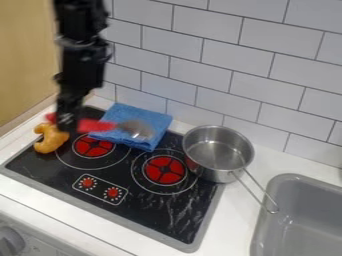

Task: Put the red spoon to the lower right corner of the stove

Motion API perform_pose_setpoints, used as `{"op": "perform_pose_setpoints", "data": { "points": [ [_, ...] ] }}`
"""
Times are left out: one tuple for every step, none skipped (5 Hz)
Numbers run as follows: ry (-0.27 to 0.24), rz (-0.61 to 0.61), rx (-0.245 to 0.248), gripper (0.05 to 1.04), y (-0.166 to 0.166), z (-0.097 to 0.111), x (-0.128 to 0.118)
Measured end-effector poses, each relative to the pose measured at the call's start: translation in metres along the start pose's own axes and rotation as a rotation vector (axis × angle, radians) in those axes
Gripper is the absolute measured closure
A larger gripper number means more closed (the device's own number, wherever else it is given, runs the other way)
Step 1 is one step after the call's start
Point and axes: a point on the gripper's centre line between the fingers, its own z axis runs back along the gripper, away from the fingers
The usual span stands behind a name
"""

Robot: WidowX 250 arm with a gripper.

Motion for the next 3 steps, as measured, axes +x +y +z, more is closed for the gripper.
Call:
{"op": "perform_pose_setpoints", "data": {
  "points": [
    [0.015,-0.111,0.002,0.701,-0.022,-0.011,-0.003],
    [0.041,-0.211,0.010,0.701,-0.045,-0.018,0.012],
    [0.060,-0.307,0.020,0.701,-0.067,-0.022,0.034]
  ]
}}
